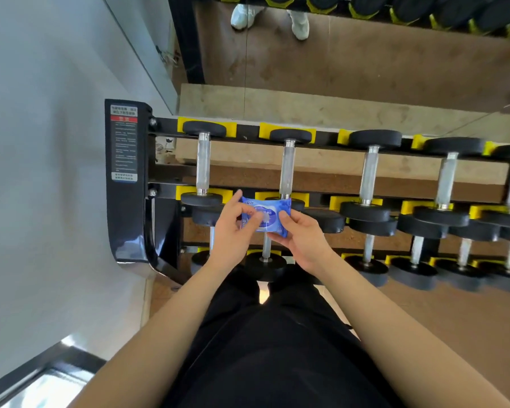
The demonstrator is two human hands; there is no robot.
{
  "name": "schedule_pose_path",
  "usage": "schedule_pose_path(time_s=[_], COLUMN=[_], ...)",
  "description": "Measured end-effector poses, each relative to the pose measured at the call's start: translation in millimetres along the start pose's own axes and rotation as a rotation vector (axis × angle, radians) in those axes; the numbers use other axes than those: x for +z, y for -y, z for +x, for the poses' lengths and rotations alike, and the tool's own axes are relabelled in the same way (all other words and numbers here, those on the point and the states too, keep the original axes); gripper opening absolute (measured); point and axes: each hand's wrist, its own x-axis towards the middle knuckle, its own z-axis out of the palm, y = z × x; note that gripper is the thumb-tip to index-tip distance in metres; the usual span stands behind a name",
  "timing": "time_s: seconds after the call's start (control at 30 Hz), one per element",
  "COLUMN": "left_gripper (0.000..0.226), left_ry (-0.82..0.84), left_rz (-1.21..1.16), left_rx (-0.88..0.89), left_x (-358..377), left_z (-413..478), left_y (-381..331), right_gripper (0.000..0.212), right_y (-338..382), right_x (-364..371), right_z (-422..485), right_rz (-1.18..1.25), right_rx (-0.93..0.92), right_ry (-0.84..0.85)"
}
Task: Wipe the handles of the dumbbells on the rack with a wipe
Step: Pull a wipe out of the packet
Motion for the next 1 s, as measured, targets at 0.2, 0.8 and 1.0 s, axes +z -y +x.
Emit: schedule_pose_path(time_s=[0.2, 0.8, 1.0], left_gripper=[0.011, 0.012, 0.011], left_ry=[0.082, 0.047, 0.060], left_rz=[-0.536, -0.125, -0.174], left_rx=[-0.342, -0.057, -0.073], left_x=[0.8, 2.0, -1.0], left_z=[-12.6, -20.3, -18.2], left_y=[-16.6, -25.5, -28.4], right_gripper=[0.016, 0.015, 0.013], right_y=[-4.9, 13.2, 16.6], right_x=[-12.6, -13.3, -11.5], right_z=[3.7, -4.0, -5.3], right_rz=[-0.114, -1.313, -1.319], right_rx=[-0.011, -0.544, -0.522], right_ry=[-0.095, -0.058, 0.006])
